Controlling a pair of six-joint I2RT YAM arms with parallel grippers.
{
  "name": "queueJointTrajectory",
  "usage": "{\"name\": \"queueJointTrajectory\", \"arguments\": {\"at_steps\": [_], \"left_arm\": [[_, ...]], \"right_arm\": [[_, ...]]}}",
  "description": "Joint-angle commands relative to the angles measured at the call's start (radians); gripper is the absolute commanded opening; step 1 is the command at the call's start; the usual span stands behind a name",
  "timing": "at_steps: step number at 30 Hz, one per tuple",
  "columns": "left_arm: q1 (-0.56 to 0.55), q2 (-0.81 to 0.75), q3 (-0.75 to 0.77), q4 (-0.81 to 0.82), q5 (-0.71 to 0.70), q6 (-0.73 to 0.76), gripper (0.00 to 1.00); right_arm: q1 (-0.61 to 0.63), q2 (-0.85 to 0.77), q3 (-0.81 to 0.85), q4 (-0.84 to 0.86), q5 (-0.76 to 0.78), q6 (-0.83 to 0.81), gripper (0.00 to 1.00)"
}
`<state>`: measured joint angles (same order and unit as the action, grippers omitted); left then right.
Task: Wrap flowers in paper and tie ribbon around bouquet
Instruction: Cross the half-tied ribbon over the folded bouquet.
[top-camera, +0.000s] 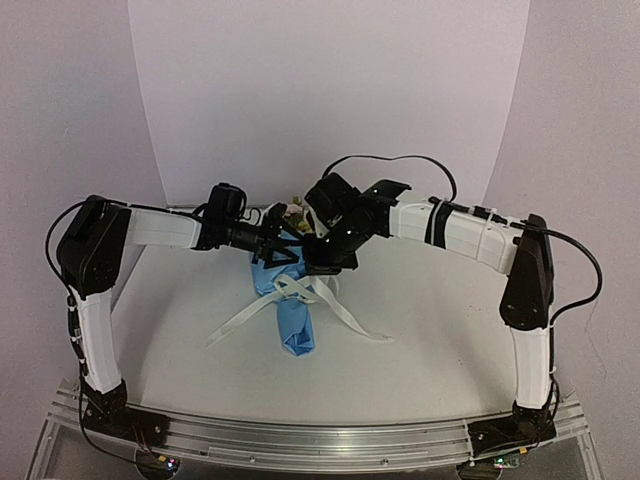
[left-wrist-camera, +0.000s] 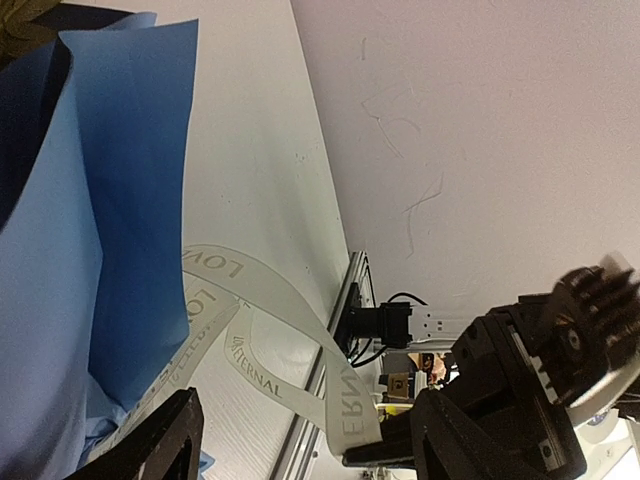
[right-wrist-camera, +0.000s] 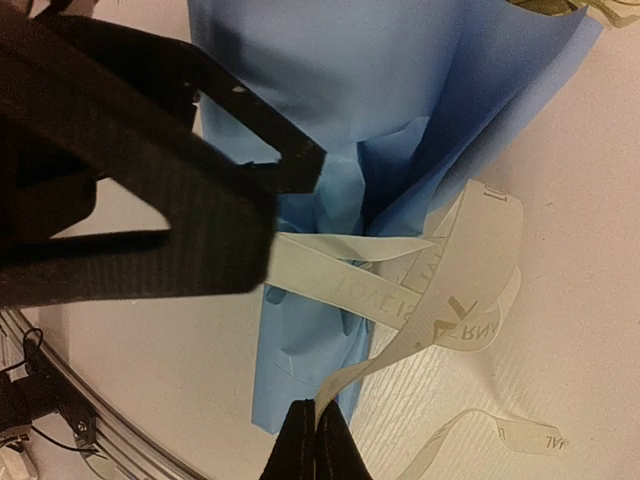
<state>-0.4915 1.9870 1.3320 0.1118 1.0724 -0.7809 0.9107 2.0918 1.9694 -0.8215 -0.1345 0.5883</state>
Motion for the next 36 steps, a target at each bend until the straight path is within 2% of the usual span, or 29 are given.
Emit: {"name": "queueJointTrajectory", "arguments": {"at_steps": [1, 6, 10, 16, 23, 27, 31, 36], "left_arm": [[-0.031, 0.059, 0.067, 0.054, 0.064, -0.074, 0.74], [-0.048, 0.092, 0.064, 0.150, 0.087, -0.155, 0.72], [-0.067, 0.110, 0.089, 0.152, 0.088, -0.163, 0.68], [-0.078, 0.115, 0.080, 0.147, 0.080, -0.160, 0.50], [-0.077, 0.100, 0.105, 0.027, 0.044, -0.073, 0.26], [-0.078, 0.084, 0.117, -0.035, 0.009, -0.026, 0.14], [-0.078, 0.067, 0.115, -0.053, -0.019, -0.002, 0.03], [-0.078, 0.044, 0.110, -0.074, -0.053, 0.019, 0.00]], "right_arm": [[0.013, -0.034, 0.023, 0.023, 0.011, -0.047, 0.00], [0.020, -0.036, -0.011, 0.044, 0.017, -0.068, 0.00], [0.026, -0.032, -0.031, 0.053, 0.020, -0.076, 0.00], [0.026, -0.035, -0.057, 0.061, 0.031, -0.079, 0.00], [0.025, -0.040, -0.070, 0.062, 0.034, -0.081, 0.02], [0.027, -0.057, -0.099, 0.073, 0.043, -0.083, 0.11], [0.026, -0.069, -0.117, 0.079, 0.052, -0.087, 0.14], [0.026, -0.114, -0.165, 0.091, 0.085, -0.087, 0.36]]}}
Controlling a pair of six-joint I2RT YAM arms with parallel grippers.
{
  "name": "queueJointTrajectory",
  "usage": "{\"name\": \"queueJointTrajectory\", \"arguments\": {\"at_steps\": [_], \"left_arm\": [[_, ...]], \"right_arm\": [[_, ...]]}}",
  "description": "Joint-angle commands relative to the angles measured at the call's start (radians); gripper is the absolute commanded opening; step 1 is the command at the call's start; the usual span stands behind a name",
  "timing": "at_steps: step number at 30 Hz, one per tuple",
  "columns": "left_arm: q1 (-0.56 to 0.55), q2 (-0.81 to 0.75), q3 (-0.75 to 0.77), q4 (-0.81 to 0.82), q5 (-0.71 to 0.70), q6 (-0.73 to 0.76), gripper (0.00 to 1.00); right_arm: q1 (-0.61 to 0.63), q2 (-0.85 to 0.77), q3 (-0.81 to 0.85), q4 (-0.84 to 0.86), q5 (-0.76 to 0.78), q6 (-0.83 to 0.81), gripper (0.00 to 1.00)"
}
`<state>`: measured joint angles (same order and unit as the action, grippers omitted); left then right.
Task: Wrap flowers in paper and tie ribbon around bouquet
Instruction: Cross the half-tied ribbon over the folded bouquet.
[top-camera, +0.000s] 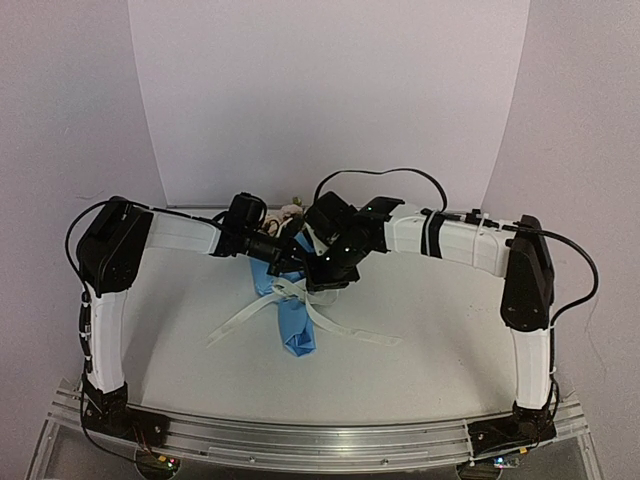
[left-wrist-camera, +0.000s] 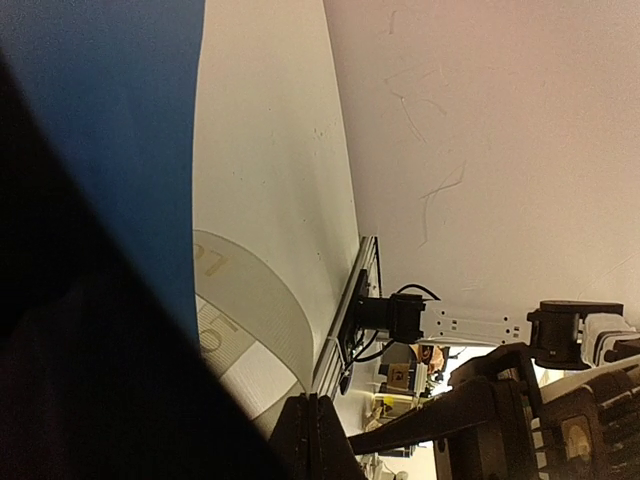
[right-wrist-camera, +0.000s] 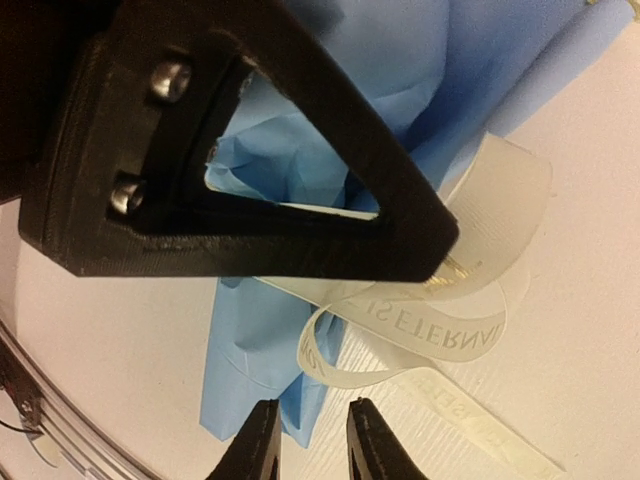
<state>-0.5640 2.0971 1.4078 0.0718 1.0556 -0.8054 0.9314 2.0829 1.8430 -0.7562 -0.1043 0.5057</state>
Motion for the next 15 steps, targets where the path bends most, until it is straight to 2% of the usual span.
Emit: {"name": "queueJointTrajectory", "arguments": {"at_steps": [1, 5, 9, 15], "left_arm": [[-0.005, -0.070, 0.033, -0.037, -0.041, 0.047, 0.00], [-0.006, -0.081, 0.031, -0.043, -0.060, 0.054, 0.00], [-0.005, -0.096, 0.032, -0.050, -0.086, 0.062, 0.00], [-0.005, -0.106, 0.039, -0.080, -0.124, 0.078, 0.00]], "right_arm": [[0.004, -0.127, -0.062, 0.032, 0.076, -0.006, 0.39], [-0.018, -0.189, -0.168, 0.067, 0.142, -0.009, 0.48], [-0.060, -0.195, -0.265, 0.154, 0.130, -0.006, 0.48], [-0.070, -0.130, -0.270, 0.235, 0.112, -0.019, 0.47]]}}
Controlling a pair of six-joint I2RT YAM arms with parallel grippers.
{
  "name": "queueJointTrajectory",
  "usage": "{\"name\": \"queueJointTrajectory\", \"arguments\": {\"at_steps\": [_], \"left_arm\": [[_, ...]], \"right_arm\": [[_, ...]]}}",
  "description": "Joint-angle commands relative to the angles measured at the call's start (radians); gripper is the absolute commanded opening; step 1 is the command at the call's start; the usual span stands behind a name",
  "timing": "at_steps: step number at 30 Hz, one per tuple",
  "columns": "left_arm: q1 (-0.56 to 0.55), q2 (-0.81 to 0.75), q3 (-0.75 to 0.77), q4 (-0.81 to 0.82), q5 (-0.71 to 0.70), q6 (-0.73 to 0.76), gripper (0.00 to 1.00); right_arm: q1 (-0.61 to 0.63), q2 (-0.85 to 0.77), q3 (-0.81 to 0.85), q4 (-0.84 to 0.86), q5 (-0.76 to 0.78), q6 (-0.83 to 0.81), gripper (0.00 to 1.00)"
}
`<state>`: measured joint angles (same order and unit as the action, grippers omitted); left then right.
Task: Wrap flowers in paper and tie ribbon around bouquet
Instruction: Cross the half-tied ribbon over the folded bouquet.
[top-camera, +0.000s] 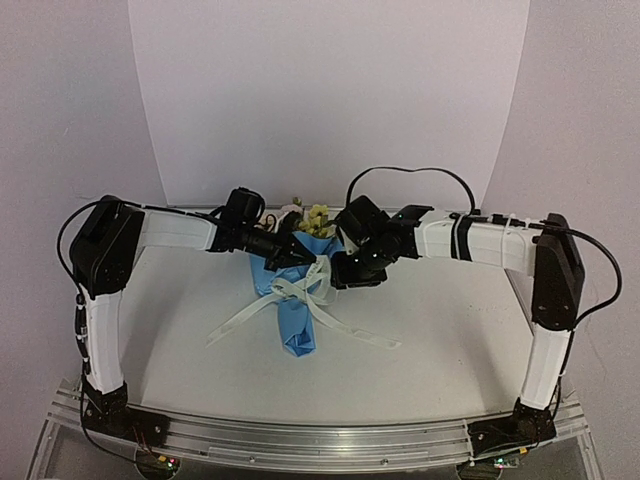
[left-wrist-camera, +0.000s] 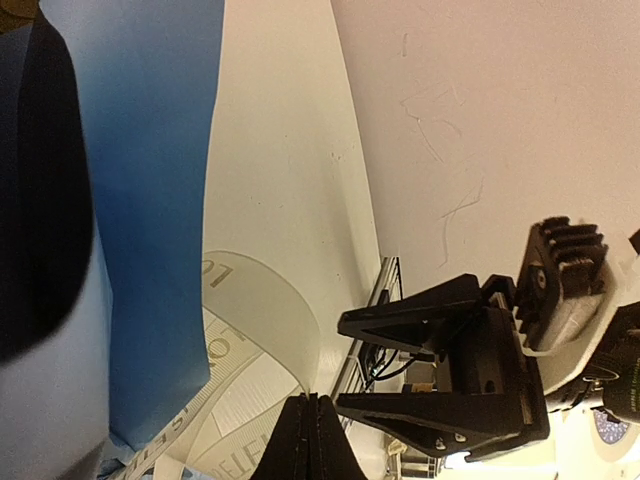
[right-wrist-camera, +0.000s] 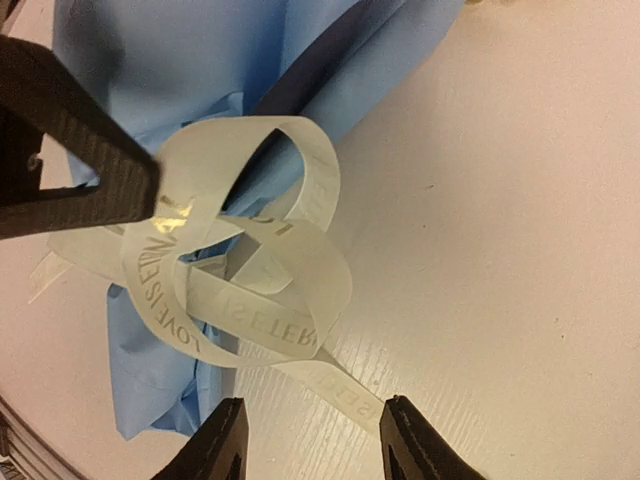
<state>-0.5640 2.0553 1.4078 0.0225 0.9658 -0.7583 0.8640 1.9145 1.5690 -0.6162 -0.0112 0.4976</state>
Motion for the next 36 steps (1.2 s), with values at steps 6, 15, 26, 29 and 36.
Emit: {"name": "queueJointTrajectory", "arguments": {"at_steps": [6, 15, 26, 29, 36], "left_arm": [[-0.005, -0.087, 0.035, -0.089, -0.077, 0.060, 0.00], [-0.005, -0.116, 0.023, -0.142, -0.148, 0.076, 0.00], [0.014, -0.246, -0.089, -0.164, -0.290, 0.037, 0.00], [0.021, -0.278, -0.130, -0.186, -0.312, 0.025, 0.00], [0.048, -0.380, -0.287, -0.177, -0.346, -0.033, 0.00]], "right_arm": [[-0.013, 0.113, 0.061, 0.124, -0.014, -0.010, 0.46], [-0.012, 0.146, 0.084, 0.124, 0.077, 0.001, 0.21], [-0.011, 0.085, 0.041, 0.125, 0.111, 0.016, 0.00], [-0.009, 0.079, 0.042, 0.124, 0.102, 0.015, 0.00], [0.015, 0.041, 0.040, 0.125, 0.128, -0.002, 0.00]]}}
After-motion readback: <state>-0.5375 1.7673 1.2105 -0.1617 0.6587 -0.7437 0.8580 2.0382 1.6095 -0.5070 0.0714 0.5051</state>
